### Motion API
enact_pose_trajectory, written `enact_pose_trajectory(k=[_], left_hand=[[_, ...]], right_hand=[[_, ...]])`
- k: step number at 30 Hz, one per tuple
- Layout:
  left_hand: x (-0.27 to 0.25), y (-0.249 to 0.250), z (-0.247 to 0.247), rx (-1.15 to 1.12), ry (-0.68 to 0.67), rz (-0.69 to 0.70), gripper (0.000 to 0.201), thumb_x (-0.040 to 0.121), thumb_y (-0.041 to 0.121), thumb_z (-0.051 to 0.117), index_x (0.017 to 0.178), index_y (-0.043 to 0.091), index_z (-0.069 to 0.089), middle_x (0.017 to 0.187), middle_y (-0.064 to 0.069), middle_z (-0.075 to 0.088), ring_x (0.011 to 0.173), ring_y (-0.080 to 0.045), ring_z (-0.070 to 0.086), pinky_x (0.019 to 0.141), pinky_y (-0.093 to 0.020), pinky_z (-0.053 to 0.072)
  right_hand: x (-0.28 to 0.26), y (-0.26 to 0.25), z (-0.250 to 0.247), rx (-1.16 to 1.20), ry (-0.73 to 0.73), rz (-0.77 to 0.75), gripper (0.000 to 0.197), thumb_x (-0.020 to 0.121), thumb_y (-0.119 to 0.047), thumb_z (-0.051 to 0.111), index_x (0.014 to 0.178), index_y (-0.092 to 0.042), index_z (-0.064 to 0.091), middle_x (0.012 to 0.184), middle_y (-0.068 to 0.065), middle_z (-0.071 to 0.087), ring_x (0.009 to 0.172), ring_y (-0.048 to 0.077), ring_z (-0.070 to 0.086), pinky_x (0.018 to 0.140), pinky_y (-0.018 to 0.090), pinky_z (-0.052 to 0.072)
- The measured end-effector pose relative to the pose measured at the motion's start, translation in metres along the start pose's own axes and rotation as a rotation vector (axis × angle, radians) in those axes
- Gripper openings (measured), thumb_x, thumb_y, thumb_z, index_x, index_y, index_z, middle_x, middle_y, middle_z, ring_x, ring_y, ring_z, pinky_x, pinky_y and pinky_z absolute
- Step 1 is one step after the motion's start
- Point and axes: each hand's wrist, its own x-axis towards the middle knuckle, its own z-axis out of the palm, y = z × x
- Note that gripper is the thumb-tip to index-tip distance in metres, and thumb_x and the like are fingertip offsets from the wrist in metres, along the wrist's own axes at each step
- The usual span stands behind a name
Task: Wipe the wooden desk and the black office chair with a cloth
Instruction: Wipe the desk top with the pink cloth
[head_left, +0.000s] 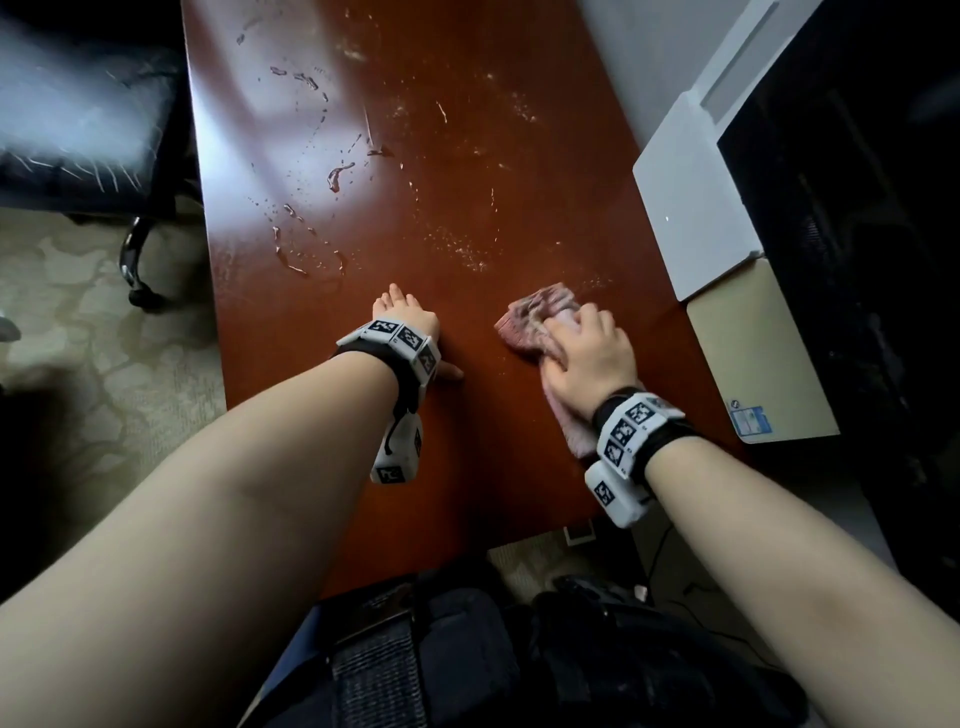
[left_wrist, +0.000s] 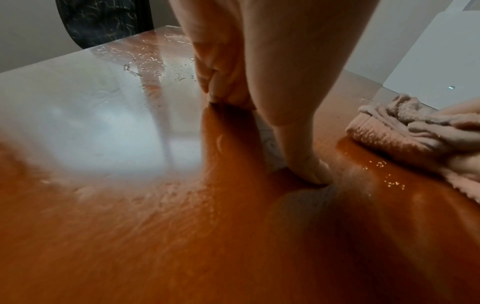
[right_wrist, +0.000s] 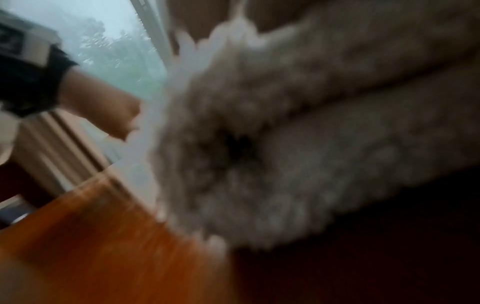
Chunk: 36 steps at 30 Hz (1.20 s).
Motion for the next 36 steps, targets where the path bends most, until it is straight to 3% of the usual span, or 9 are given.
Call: enact_pose_trajectory(k=[3,9,16,25,29,32,36], left_hand=[[0.002,0.000,-0.001,0.017,0.007,0.032,0.115,0.068,0.069,0.066,0.144,-0.007,0.024,0.153,-0.031,0.010,0.143,-0.044,0.006,0.117,-0.050,0.012],[-0.002,-0.002,0.002,0.043,0.049,0.022,0.121,0.072,0.068,0.063,0.145,-0.011,0.008,0.154,-0.029,0.003,0.144,-0.040,0.006,0.118,-0.045,0.012],[0.002,-0.010,0.006,0.052,0.046,0.066,0.127,0.070,0.074,0.058,0.145,-0.012,0.001,0.153,-0.032,0.001,0.143,-0.042,0.009,0.118,-0.045,0.012],[0.000,-0.022,0.007,0.047,0.058,0.133,0.128,0.069,0.075,0.058,0.147,-0.008,0.000,0.154,-0.029,-0.001,0.143,-0.040,0.012,0.118,-0.042,0.013],[0.002,-0.032,0.017,0.005,0.084,0.163,0.126,0.071,0.073,0.060,0.148,-0.004,-0.005,0.156,-0.024,-0.007,0.145,-0.034,0.005,0.118,-0.039,0.009],[0.001,-0.042,0.026,-0.025,0.096,0.201,0.120,0.075,0.069,0.059,0.149,0.001,-0.007,0.156,-0.021,-0.013,0.146,-0.031,-0.002,0.119,-0.038,0.005],[0.000,-0.053,0.024,-0.007,0.063,0.247,0.116,0.077,0.062,0.063,0.150,0.004,-0.006,0.156,-0.018,-0.016,0.146,-0.029,-0.005,0.119,-0.037,0.003]], right_hand=[[0.017,0.013,-0.009,-0.039,-0.035,0.186,0.037,0.079,-0.028,0.061,0.115,-0.017,0.061,0.111,0.018,0.049,0.101,0.035,0.047,0.078,0.039,0.040],[0.049,0.045,-0.014,-0.013,0.022,0.467,0.035,0.087,-0.029,0.055,0.120,-0.016,0.057,0.127,0.019,0.044,0.116,0.035,0.042,0.091,0.042,0.040],[0.063,0.037,-0.012,0.029,0.066,0.605,0.033,0.089,-0.023,0.053,0.121,-0.016,0.055,0.131,0.018,0.044,0.119,0.037,0.039,0.100,0.043,0.032],[0.011,-0.038,0.001,-0.042,-0.033,0.302,0.044,0.085,-0.029,0.058,0.128,-0.026,0.052,0.138,0.006,0.042,0.115,0.032,0.040,0.095,0.041,0.030],[-0.013,-0.068,0.010,-0.033,-0.076,0.098,0.048,0.075,-0.023,0.064,0.123,-0.028,0.059,0.130,0.007,0.050,0.107,0.035,0.046,0.087,0.042,0.034],[-0.029,-0.070,0.009,0.038,-0.092,-0.085,0.049,0.065,-0.020,0.065,0.114,-0.025,0.066,0.121,0.008,0.060,0.100,0.038,0.054,0.082,0.044,0.041],[-0.041,-0.042,-0.001,0.043,-0.254,-0.215,0.063,0.060,-0.016,0.057,0.122,-0.024,0.062,0.132,0.005,0.054,0.115,0.035,0.047,0.092,0.047,0.035]])
